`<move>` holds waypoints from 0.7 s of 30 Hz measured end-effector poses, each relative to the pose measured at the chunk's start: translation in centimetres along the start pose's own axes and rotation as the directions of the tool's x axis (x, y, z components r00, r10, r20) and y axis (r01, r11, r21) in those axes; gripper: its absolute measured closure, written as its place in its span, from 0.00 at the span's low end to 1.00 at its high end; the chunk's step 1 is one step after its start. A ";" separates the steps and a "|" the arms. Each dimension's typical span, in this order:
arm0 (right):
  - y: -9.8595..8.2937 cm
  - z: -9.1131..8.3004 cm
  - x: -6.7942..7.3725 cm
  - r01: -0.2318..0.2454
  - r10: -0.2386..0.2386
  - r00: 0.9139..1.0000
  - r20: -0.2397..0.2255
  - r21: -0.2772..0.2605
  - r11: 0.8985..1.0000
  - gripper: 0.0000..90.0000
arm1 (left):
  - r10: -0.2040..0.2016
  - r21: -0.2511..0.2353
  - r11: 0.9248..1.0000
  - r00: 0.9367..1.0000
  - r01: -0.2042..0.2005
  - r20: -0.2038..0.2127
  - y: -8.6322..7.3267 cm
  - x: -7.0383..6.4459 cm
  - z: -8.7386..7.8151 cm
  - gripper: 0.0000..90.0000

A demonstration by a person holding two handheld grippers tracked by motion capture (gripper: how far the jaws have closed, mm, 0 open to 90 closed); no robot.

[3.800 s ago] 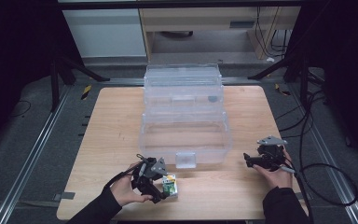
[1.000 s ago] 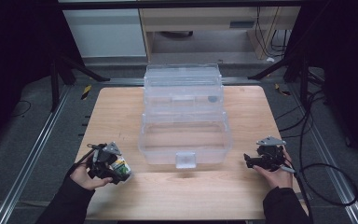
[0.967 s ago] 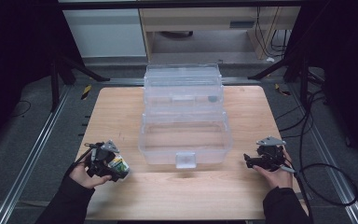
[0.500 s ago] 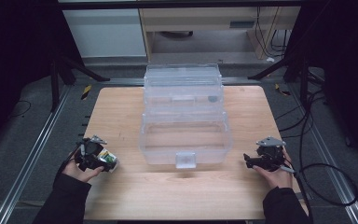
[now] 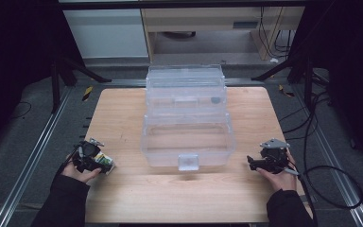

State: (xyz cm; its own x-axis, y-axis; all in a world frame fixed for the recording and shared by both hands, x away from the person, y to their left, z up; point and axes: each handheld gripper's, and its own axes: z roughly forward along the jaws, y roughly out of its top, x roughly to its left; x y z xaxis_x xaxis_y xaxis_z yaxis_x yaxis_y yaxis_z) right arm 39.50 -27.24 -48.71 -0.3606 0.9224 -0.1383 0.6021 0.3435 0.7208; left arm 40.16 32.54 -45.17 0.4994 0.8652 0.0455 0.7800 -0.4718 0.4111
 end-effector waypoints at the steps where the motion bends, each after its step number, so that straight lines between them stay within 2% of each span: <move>1: 0.0 0.0 0.0 0.001 -0.001 1.000 -0.001 0.003 1.000 0.11 | -0.002 0.004 1.000 1.000 0.002 0.004 -0.1 0.1 0.1 0.32; 6: 0.0 0.0 0.0 -0.003 0.003 1.000 -0.004 0.005 1.000 0.11 | 0.005 0.023 1.000 1.000 -0.005 0.008 -0.1 0.0 0.6 0.32; 12: 0.0 0.0 0.0 -0.005 0.005 1.000 -0.004 0.004 1.000 0.11 | 0.001 0.020 1.000 1.000 -0.002 0.031 -0.2 0.1 0.6 0.29; 14: 0.1 -0.1 -0.1 -0.013 0.013 1.000 -0.010 -0.001 1.000 0.11 | -0.007 0.001 1.000 1.000 0.007 0.027 0.0 0.1 0.3 0.27; 16: 0.2 -0.3 -0.1 -0.034 0.034 0.999 -0.013 -0.013 0.999 0.11 | -0.014 -0.045 0.999 0.999 0.016 0.034 0.3 -0.1 -0.6 0.26; 18: 0.3 -0.4 -0.1 -0.031 0.031 0.999 -0.012 -0.017 0.999 0.12 | -0.011 -0.058 0.998 0.999 0.013 0.032 0.4 -0.2 -1.0 0.25; 20: 0.6 -0.7 0.0 -0.044 0.044 0.999 -0.010 -0.029 0.999 0.15 | -0.005 -0.102 0.995 0.999 0.009 0.037 0.8 -0.6 -1.9 0.25; 21: 0.6 -0.7 0.0 -0.044 0.044 0.999 -0.010 -0.029 0.999 0.15 | -0.005 -0.102 0.995 0.999 0.009 0.037 0.8 -0.6 -1.9 0.26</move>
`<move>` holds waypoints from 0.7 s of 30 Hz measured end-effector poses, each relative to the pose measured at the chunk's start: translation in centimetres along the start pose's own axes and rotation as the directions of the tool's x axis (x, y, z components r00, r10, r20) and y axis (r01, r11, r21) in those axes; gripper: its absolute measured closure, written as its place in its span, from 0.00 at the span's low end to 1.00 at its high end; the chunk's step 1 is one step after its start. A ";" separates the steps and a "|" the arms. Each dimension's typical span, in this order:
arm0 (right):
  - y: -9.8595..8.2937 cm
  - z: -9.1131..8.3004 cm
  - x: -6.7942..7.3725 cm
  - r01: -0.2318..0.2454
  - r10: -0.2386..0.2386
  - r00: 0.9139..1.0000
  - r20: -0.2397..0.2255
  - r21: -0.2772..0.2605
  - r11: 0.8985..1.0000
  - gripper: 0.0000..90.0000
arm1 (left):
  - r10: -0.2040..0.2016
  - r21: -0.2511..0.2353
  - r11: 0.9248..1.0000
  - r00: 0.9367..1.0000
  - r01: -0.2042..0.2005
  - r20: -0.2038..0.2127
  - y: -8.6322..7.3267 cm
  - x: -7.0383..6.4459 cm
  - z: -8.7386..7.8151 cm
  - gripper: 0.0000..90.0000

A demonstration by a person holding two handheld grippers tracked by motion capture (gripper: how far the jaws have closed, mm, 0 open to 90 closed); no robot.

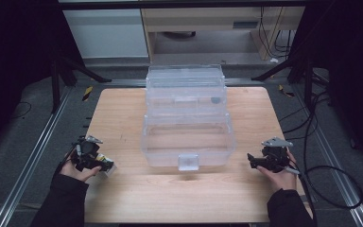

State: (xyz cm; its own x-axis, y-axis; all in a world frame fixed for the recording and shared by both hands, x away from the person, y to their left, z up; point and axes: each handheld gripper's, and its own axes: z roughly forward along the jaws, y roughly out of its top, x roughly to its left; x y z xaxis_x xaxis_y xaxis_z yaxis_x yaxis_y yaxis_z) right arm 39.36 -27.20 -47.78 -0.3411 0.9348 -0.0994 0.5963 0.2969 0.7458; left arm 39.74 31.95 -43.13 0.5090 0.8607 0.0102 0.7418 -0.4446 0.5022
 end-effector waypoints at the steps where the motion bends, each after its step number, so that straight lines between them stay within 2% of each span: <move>1: 0.4 -0.3 0.1 0.004 -0.004 1.000 -0.003 -0.011 1.000 0.16 | 0.005 -0.024 1.000 1.000 -0.005 0.019 0.4 -0.3 -0.5 0.26; 4: 1.2 -0.9 0.2 0.007 -0.007 1.000 -0.004 -0.038 0.999 0.19 | 0.017 -0.072 0.997 1.000 -0.015 0.022 1.3 -0.9 -1.3 0.26; 9: 2.5 -2.1 0.4 0.007 -0.008 1.000 -0.015 -0.091 0.996 0.23 | 0.044 -0.119 0.992 0.999 -0.042 0.015 2.6 -1.6 -2.5 0.28; 12: 4.2 -3.1 0.6 0.013 -0.018 0.999 -0.036 -0.142 0.990 0.27 | 0.077 -0.168 0.983 0.997 -0.071 0.029 4.1 -2.6 -3.2 0.30; 13: 4.2 -3.1 0.6 0.013 -0.018 0.999 -0.036 -0.142 0.990 0.27 | 0.077 -0.168 0.983 0.997 -0.071 0.029 4.1 -2.6 -3.2 0.31; 14: 5.1 -3.4 0.9 0.018 -0.026 0.998 -0.051 -0.160 0.987 0.29 | 0.091 -0.195 0.977 0.995 -0.082 0.036 4.9 -3.2 -3.2 0.33; 15: 5.1 -3.4 0.9 0.018 -0.026 0.998 -0.051 -0.160 0.987 0.29 | 0.091 -0.195 0.977 0.995 -0.082 0.036 4.9 -3.2 -3.2 0.34; 16: 6.1 -3.5 1.3 0.025 -0.037 0.997 -0.067 -0.172 0.985 0.31 | 0.104 -0.216 0.972 0.994 -0.093 0.039 6.0 -3.8 -3.1 0.35; 18: 6.5 -3.5 1.5 0.033 -0.047 0.996 -0.073 -0.177 0.984 0.32 | 0.108 -0.222 0.970 0.993 -0.096 0.041 6.3 -4.1 -3.0 0.37; 21: 8.2 -3.3 2.5 0.047 -0.068 0.992 -0.108 -0.191 0.981 0.37 | 0.129 -0.254 0.960 0.991 -0.116 0.032 7.8 -5.1 -2.3 0.40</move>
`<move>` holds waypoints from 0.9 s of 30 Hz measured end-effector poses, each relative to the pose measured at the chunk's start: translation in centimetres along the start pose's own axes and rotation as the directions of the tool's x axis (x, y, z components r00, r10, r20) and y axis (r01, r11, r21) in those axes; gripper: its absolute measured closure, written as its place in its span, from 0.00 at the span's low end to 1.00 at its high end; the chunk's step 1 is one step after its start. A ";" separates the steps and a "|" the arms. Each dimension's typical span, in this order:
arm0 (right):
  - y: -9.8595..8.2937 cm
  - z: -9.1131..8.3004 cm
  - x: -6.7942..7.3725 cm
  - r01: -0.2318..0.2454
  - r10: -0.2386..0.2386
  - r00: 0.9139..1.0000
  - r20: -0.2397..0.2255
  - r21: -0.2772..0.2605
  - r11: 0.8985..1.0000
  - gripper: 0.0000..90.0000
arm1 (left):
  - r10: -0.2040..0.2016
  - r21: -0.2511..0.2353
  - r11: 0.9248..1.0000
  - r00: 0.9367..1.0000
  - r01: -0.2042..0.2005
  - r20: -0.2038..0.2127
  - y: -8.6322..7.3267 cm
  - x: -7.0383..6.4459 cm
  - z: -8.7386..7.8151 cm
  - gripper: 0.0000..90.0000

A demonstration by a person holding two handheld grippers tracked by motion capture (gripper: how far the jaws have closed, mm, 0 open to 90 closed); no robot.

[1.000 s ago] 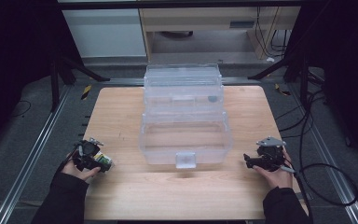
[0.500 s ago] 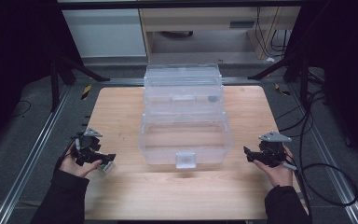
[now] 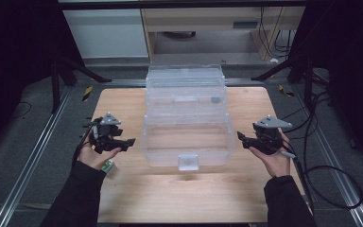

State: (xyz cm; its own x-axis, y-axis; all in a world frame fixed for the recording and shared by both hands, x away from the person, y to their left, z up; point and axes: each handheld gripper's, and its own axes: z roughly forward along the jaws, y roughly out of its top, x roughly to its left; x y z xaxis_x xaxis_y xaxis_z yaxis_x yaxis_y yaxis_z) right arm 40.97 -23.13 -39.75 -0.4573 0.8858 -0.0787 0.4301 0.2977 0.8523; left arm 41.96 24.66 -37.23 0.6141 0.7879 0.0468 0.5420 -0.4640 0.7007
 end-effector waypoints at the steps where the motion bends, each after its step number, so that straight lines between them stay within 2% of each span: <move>1: 0.2 0.2 0.2 -0.002 0.002 1.000 -0.009 -0.002 1.000 0.38 | 0.000 0.000 1.000 1.000 0.000 0.000 0.0 0.0 0.0 0.41; 2: 0.4 0.4 0.4 -0.003 0.003 1.000 -0.020 -0.005 1.000 0.39 | -0.010 -0.012 1.000 1.000 0.010 0.009 0.4 -0.3 0.8 0.43; 4: 0.5 0.7 0.6 -0.008 0.008 1.000 -0.029 -0.001 1.000 0.40 | -0.012 -0.012 1.000 1.000 0.012 0.008 0.4 -0.4 1.2 0.44; 6: 0.3 1.4 1.0 -0.013 0.014 0.999 -0.046 0.023 1.000 0.42 | 0.000 0.001 1.000 1.000 0.000 0.003 0.4 -0.7 2.1 0.46; 9: -0.1 2.0 1.3 -0.007 0.011 0.998 -0.068 0.051 0.999 0.45 | -0.010 0.003 1.000 1.000 0.010 0.007 0.3 -0.8 2.6 0.48; 12: -0.4 2.5 1.5 0.000 0.004 0.997 -0.073 0.067 0.998 0.50 | -0.003 0.024 1.000 1.000 0.003 0.005 0.0 -1.1 3.6 0.48; 13: -0.6 2.9 1.5 -0.009 0.016 0.996 -0.083 0.087 0.996 0.54 | -0.004 0.029 1.000 1.000 0.003 0.008 -0.1 -1.1 3.9 0.49; 15: -0.8 3.2 1.6 -0.009 0.017 0.997 -0.081 0.103 0.995 0.56 | -0.005 0.043 0.999 1.000 0.004 0.025 -0.3 -1.2 4.8 0.50; 20: -1.0 3.7 1.5 -0.020 0.030 0.996 -0.085 0.117 0.993 0.61 | -0.003 0.045 0.999 0.999 0.001 0.037 -0.4 -1.3 5.7 0.53; 23: -1.0 3.9 1.6 -0.019 0.031 0.994 -0.107 0.116 0.993 0.69 | 0.009 0.051 0.999 0.999 -0.012 0.045 -0.4 -1.3 6.2 0.59; 27: -1.1 3.9 1.7 -0.021 0.034 0.994 -0.107 0.116 0.993 0.70 | 0.003 0.061 0.998 0.998 -0.007 0.062 -0.5 -1.2 6.6 0.63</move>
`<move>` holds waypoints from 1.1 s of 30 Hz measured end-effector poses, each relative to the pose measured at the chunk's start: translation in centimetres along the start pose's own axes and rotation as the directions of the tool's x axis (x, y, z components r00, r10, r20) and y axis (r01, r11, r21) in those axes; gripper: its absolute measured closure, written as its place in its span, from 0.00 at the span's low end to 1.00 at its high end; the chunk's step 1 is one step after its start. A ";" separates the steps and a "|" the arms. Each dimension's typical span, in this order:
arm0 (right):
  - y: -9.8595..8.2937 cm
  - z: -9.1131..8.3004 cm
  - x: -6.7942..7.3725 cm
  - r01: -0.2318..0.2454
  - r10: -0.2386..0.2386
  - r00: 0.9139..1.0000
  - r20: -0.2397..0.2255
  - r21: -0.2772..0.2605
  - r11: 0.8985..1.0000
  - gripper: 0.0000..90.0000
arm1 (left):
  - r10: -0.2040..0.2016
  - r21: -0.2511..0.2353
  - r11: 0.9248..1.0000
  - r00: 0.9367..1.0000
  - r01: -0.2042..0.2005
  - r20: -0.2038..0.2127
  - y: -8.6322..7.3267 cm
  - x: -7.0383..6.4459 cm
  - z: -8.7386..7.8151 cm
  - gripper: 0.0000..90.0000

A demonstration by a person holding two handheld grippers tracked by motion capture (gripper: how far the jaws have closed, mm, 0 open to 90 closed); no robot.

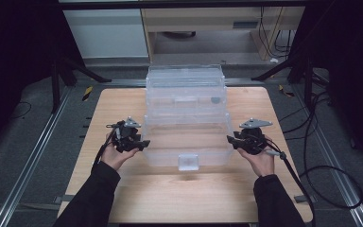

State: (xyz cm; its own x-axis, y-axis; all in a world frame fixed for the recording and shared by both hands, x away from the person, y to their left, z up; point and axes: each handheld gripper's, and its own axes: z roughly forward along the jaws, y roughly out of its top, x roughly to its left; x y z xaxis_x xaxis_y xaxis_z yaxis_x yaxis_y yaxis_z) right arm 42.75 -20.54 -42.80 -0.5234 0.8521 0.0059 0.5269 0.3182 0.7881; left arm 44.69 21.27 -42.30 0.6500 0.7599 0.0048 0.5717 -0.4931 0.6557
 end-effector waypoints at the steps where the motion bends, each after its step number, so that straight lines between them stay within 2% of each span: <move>1: 0.0 0.0 0.0 0.000 0.000 1.000 0.000 0.000 1.000 0.70 | 0.000 0.000 1.000 1.000 0.000 0.000 0.0 0.0 0.0 0.63; 3: 0.0 0.0 0.0 -0.005 0.005 1.000 -0.001 0.000 1.000 0.71 | 0.001 0.001 1.000 1.000 -0.001 -0.003 0.0 0.0 0.0 0.64; 8: -0.1 -0.5 0.3 0.022 -0.022 1.000 0.006 -0.013 1.000 0.75 | -0.004 -0.002 1.000 1.000 0.004 0.003 0.0 0.0 0.0 0.64; 15: -0.1 -0.7 0.2 0.002 -0.002 1.000 -0.003 -0.010 1.000 0.75 | -0.002 -0.001 1.000 1.000 0.002 0.004 0.0 0.1 0.0 0.64; 16: 0.0 -0.4 0.2 -0.002 0.002 1.000 0.001 -0.027 1.000 0.68 | -0.001 -0.001 1.000 1.000 0.001 0.005 0.0 0.1 0.0 0.64; 17: 0.0 -0.4 0.2 -0.002 0.002 1.000 0.001 -0.027 1.000 0.68 | -0.001 -0.001 1.000 1.000 0.001 0.005 0.0 0.1 0.0 0.64; 18: 0.3 0.0 0.2 -0.001 0.001 1.000 0.014 -0.022 1.000 0.63 | 0.000 -0.001 1.000 1.000 0.000 0.007 0.0 0.1 0.0 0.64; 20: 0.4 0.3 0.2 0.012 -0.011 1.000 0.027 -0.020 1.000 0.60 | -0.002 -0.006 1.000 1.000 0.002 0.008 0.0 0.2 0.0 0.64; 25: 0.3 1.1 0.0 0.002 -0.003 0.999 0.049 0.015 1.000 0.57 | 0.003 -0.010 1.000 1.000 -0.003 0.004 0.1 0.3 0.2 0.65; 30: 0.1 1.7 0.2 -0.014 0.013 1.000 0.019 0.049 0.999 0.70 | 0.003 -0.011 1.000 1.000 -0.003 -0.001 0.1 0.3 0.2 0.65; 33: 0.1 1.6 0.3 -0.026 0.025 0.999 0.022 0.060 0.998 0.72 | -0.001 -0.011 1.000 1.000 0.001 -0.004 0.1 0.3 0.2 0.65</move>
State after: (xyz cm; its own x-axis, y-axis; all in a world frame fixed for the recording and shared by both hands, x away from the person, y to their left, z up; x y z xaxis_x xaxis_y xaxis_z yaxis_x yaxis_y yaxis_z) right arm 43.75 -19.58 -43.73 -0.4957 0.8684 0.0119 0.5794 0.3204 0.7494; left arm 45.03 21.33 -42.37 0.6474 0.7621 0.0076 0.5665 -0.4878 0.6642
